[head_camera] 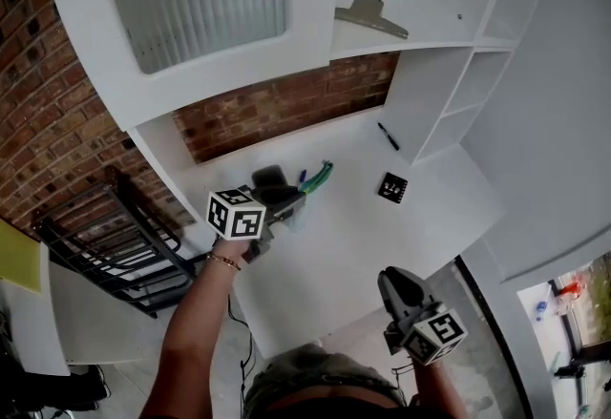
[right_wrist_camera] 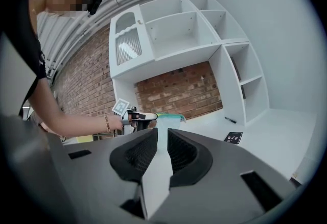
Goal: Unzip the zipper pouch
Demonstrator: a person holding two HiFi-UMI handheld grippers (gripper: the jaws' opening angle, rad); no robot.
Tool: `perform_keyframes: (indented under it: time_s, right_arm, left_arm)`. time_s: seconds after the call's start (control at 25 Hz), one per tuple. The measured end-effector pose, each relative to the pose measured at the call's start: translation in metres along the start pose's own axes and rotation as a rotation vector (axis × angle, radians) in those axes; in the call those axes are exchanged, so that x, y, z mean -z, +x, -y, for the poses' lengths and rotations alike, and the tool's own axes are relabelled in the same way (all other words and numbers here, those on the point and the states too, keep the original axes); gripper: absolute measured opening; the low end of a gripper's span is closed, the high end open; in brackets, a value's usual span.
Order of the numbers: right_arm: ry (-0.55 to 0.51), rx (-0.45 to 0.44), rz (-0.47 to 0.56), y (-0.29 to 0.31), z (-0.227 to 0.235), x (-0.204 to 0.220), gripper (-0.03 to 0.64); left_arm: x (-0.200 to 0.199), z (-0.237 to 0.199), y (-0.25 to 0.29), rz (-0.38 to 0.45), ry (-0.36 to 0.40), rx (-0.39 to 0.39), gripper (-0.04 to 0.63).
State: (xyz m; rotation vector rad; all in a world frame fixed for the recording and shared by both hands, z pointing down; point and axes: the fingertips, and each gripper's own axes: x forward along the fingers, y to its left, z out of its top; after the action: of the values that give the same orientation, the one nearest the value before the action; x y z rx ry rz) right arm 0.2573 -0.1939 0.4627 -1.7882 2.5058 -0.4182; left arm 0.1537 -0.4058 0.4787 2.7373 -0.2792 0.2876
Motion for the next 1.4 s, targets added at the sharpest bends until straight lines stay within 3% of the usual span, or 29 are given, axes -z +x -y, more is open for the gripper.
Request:
perform_keyframes:
  time_s: [0.24,0.4,0.68,0.96,1.24,1.4]
  right_arm:
    - [0.027,0.026,0.014,-0.007,0.007,-0.002,0.058]
    - [0.006,0.014,0.017,-0.007,0.004,-0.002,0.058]
    - [0.011,0.023,0.009,-0.009,0.005,0.002,0.058]
    - [0.013,0.020,0.013,-0.013,0.004,0.001,0.058]
    - [0.012,0.023,0.014,-0.016,0.001,0.005,0.058]
    - [0.010,0.021,0.014,-0.018,0.001,0.004,0.058]
  left_arm:
    - [0.038,-0.020,0.018,-0.045,-0.074,-0.005,0.043]
    - [0.053,-0.024,0.019,-0.015,-0.149,-0.005,0.043]
    - [0.067,-0.011,0.030,-0.035,-0.167,0.020,0.043]
    - [0.094,0.008,0.046,-0.037,-0.238,0.056,0.043]
    - [0.141,0.035,0.062,-0.151,-0.199,0.055,0.043]
    - [0.156,0.038,0.063,-0.151,-0.205,0.027,0.043]
